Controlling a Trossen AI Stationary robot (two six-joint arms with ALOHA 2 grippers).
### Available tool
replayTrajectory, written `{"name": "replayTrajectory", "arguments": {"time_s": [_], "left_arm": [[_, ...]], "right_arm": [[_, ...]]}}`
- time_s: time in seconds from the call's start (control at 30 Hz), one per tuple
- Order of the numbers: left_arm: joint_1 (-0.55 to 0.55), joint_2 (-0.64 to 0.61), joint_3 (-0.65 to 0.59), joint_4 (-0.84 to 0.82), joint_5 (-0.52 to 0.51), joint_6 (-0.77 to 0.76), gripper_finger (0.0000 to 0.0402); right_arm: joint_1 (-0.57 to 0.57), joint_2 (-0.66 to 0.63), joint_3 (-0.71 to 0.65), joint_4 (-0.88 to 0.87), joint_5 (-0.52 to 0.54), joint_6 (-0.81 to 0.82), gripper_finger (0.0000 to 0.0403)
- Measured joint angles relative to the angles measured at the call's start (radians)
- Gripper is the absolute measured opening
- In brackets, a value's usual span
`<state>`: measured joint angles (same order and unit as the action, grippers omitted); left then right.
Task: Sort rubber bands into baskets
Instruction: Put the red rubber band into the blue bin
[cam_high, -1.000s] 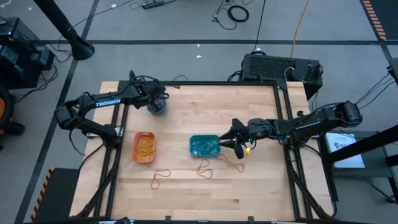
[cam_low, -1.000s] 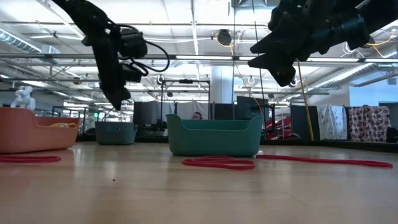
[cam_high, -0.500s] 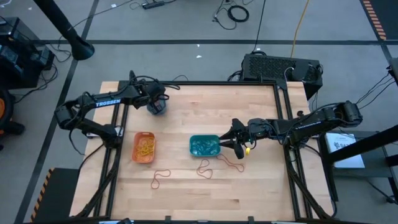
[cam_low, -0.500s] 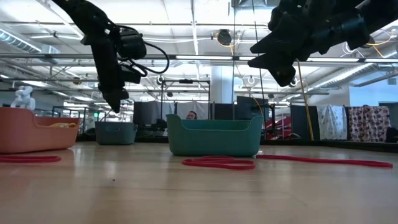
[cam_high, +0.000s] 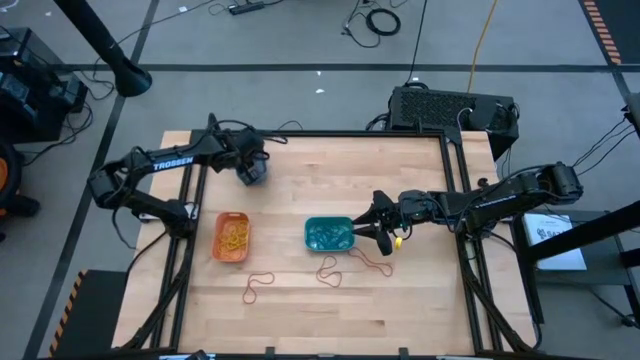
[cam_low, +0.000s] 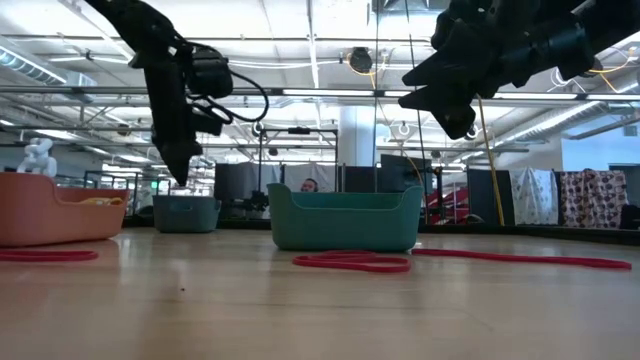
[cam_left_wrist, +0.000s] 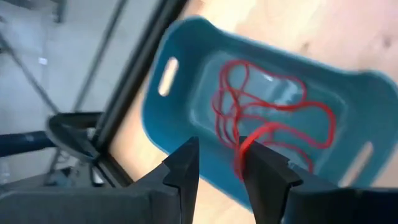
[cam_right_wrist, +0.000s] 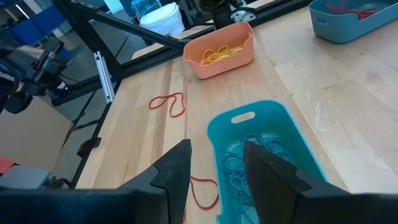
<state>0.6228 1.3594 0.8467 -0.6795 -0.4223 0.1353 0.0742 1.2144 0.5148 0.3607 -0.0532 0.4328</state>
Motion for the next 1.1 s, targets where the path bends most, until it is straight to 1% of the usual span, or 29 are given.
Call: {"name": "replayTrajectory", "arguments": {"time_s": [0.1, 0.2, 0.27, 0.4, 0.47, 0.53, 0.6, 0.67, 0.77, 0.8, 0.83, 0.97, 1.03, 1.1], "left_arm": [[0.046, 0.0, 0.024, -0.042, 0.085, 0.001, 0.0121], [0.102, 0.0, 0.041, -0.046, 0.163, 0.002, 0.0121], [0.142, 0.0, 0.052, -0.043, 0.186, 0.018, 0.0121], [0.21, 0.0, 0.053, -0.047, 0.194, 0.027, 0.0121], [0.23, 0.0, 0.053, -0.057, 0.229, 0.004, 0.0121], [0.239, -0.002, 0.053, -0.072, 0.329, 0.002, 0.0121], [0.238, -0.009, 0.053, -0.076, 0.484, 0.0, 0.0121], [0.222, -0.024, 0.053, -0.067, 0.667, -0.023, 0.0121], [0.166, -0.059, 0.053, -0.052, 0.919, -0.046, 0.0121], [0.134, -0.075, 0.053, -0.05, 0.973, -0.052, 0.0121], [0.099, -0.093, 0.053, -0.045, 1.003, -0.052, 0.0121], [-0.099, -0.165, 0.052, 0.005, 1.012, -0.052, 0.0121], [-0.214, -0.191, 0.04, 0.087, 1.004, -0.069, 0.0121], [-0.333, -0.199, 0.021, 0.2, 0.951, -0.102, 0.0121]], "right_arm": [[0.0, 0.0, 0.0, 0.0, 0.0, 0.0, 0.0141], [0.0, 0.0, 0.0, 0.0, 0.0, 0.0, 0.0141], [0.0, 0.0, 0.0, 0.0, 0.0, 0.01, 0.0141], [0.0, 0.0, 0.0, 0.0, 0.0, 0.056, 0.0141], [0.003, 0.0, 0.0, 0.0, 0.0, 0.072, 0.0141], [0.01, 0.0, 0.0, 0.0, 0.0, 0.078, 0.0141], [0.018, 0.0, 0.0, 0.0, -0.001, 0.079, 0.0141], [0.025, 0.0, 0.0, 0.0, 0.0, 0.079, 0.0141], [0.032, 0.0, -0.001, 0.031, 0.0, 0.08, 0.0141], [0.035, 0.0, -0.001, 0.044, 0.0, 0.08, 0.0141], [0.038, 0.0, -0.001, 0.054, 0.0, 0.08, 0.0141], [0.061, 0.0, -0.001, 0.099, 0.0, 0.079, 0.0141], [0.072, 0.0, -0.001, 0.105, 0.0, 0.08, 0.0141], [0.088, 0.0, -0.001, 0.103, 0.002, 0.08, 0.0141]]}}
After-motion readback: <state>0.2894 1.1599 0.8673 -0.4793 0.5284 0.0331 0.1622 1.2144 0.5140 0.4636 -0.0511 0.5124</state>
